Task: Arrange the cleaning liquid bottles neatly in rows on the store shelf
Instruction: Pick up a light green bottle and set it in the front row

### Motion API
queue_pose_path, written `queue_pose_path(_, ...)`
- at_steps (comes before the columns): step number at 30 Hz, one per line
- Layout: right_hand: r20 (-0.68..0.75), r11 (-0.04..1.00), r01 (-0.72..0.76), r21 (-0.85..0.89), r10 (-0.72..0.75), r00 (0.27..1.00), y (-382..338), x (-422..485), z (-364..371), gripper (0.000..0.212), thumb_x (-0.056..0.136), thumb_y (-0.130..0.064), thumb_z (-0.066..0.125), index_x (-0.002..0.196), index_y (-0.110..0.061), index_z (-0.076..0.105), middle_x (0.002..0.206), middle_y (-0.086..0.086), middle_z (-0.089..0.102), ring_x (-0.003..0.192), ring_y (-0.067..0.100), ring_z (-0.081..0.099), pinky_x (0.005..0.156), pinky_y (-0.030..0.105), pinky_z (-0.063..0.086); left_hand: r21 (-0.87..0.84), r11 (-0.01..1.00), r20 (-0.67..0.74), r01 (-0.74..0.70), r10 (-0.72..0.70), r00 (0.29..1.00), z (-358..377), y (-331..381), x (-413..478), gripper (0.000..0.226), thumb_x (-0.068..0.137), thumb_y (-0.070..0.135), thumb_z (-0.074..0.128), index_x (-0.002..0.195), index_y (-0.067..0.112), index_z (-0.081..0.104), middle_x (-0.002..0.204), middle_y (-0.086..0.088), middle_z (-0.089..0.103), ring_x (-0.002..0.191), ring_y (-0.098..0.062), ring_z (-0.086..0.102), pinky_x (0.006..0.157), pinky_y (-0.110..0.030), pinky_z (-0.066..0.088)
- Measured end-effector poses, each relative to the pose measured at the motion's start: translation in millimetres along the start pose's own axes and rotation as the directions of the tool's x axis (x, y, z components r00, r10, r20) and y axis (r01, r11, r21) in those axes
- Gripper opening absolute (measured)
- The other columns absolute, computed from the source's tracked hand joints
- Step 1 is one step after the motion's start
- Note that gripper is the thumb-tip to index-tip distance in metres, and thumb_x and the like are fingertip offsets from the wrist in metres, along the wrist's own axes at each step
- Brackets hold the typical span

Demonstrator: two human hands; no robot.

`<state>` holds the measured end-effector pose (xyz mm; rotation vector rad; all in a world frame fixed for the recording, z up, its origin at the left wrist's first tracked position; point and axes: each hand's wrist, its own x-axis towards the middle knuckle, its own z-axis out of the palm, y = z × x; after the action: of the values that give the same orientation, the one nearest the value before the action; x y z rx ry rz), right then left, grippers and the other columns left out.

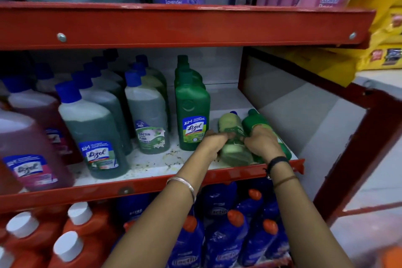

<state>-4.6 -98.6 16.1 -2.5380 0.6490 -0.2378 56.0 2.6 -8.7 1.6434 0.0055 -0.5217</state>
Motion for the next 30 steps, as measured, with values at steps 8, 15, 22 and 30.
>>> queue_pose_path(8, 0.243, 0.672, -0.153, 0.725, -0.042, 0.969, 5, -22, -10, 0.023, 0.083, -0.025, 0.067, 0.093, -0.004, 0.066, 0.096, 0.014, 0.071, 0.070, 0.017, 0.069, 0.061, 0.030, 0.059, -0.100, 0.987, 0.179, -0.128, 0.144, 0.973, -34, -7, -39, 0.051, 0.068, 0.032, 0.077, 0.107, 0.003, 0.062, 0.100, -0.009, 0.071, 0.090, -0.020, 0.067, 0.082, -0.034, 0.055)
queue_pose_path(15, 0.117, 0.526, 0.017, 0.850, -0.221, 0.968, -16, -70, 10, 0.035, 0.072, -0.001, 0.074, 0.101, -0.007, 0.057, 0.097, 0.008, 0.067, 0.073, 0.012, 0.067, 0.053, 0.021, 0.056, -0.045, 0.925, 0.189, -0.377, 0.378, 0.906, -88, -38, -88, 0.027, 0.086, 0.005, 0.059, 0.112, 0.010, 0.054, 0.113, -0.011, 0.064, 0.098, -0.019, 0.063, 0.084, -0.026, 0.053)
queue_pose_path(22, -0.061, 0.530, 0.295, 0.795, -0.414, 0.908, -85, -84, 53, 0.050, 0.066, 0.002, 0.078, 0.104, -0.019, 0.053, 0.109, 0.002, 0.063, 0.093, 0.018, 0.067, 0.078, 0.032, 0.058, 0.133, 0.774, -0.036, -0.619, 0.628, 0.778, -151, -48, -102, 0.049, 0.084, -0.007, 0.050, 0.124, 0.020, 0.041, 0.119, -0.002, 0.060, 0.107, -0.011, 0.059, 0.092, -0.026, 0.051)
queue_pose_path(30, -0.033, 0.525, 0.261, 0.810, -0.404, 0.914, -112, -73, 103, 0.056, 0.073, -0.002, 0.074, 0.123, -0.007, 0.050, 0.124, 0.016, 0.060, 0.108, 0.025, 0.061, 0.091, 0.042, 0.054, 0.289, 0.757, -0.182, -0.585, 0.644, 0.743, -183, -68, -80, 0.058, 0.079, 0.008, 0.052, 0.130, 0.029, 0.034, 0.129, -0.008, 0.055, 0.118, -0.021, 0.054, 0.100, -0.050, 0.046)
